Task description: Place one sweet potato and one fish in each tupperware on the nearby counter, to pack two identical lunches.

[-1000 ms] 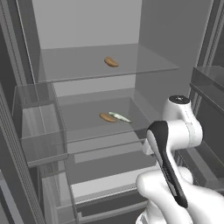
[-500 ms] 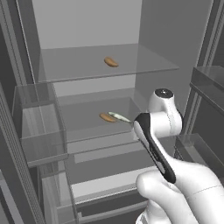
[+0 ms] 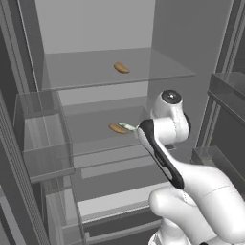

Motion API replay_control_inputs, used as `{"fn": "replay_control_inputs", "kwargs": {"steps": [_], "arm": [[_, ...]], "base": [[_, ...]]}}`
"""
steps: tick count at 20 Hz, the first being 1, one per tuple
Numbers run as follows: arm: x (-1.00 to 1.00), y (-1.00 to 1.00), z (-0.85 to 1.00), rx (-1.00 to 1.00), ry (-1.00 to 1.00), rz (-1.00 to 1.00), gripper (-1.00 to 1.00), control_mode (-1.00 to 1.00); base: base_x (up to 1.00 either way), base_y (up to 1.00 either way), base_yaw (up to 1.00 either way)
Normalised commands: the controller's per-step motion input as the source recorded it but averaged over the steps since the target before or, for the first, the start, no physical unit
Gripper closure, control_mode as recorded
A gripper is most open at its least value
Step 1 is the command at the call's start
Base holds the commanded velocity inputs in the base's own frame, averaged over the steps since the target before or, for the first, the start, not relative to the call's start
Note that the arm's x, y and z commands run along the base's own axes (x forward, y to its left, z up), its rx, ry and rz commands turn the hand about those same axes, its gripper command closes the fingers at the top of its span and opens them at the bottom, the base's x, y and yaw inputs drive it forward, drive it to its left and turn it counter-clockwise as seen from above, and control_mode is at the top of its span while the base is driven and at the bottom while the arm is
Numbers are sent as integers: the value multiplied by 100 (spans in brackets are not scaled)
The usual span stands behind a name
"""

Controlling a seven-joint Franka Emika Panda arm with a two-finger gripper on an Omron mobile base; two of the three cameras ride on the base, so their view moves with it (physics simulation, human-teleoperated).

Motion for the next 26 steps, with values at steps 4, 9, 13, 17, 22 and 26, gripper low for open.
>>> {"fn": "replay_control_inputs", "kwargs": {"steps": [4,9,13,17,22,26], "arm": [[97,0,-31,0,-8,0,-100,-100],[60,-5,-1,0,0,9,-100,-100],[49,0,-12,0,8,19,-100,-100],[43,0,-11,-1,22,20,-100,-100],[9,9,-25,-3,9,13,-100,-100],[18,12,-45,-3,3,6,-100,-100]], "base": [[0,0,0],[0,0,0],[0,0,0],[0,0,0],[0,0,0],[0,0,0]]}}
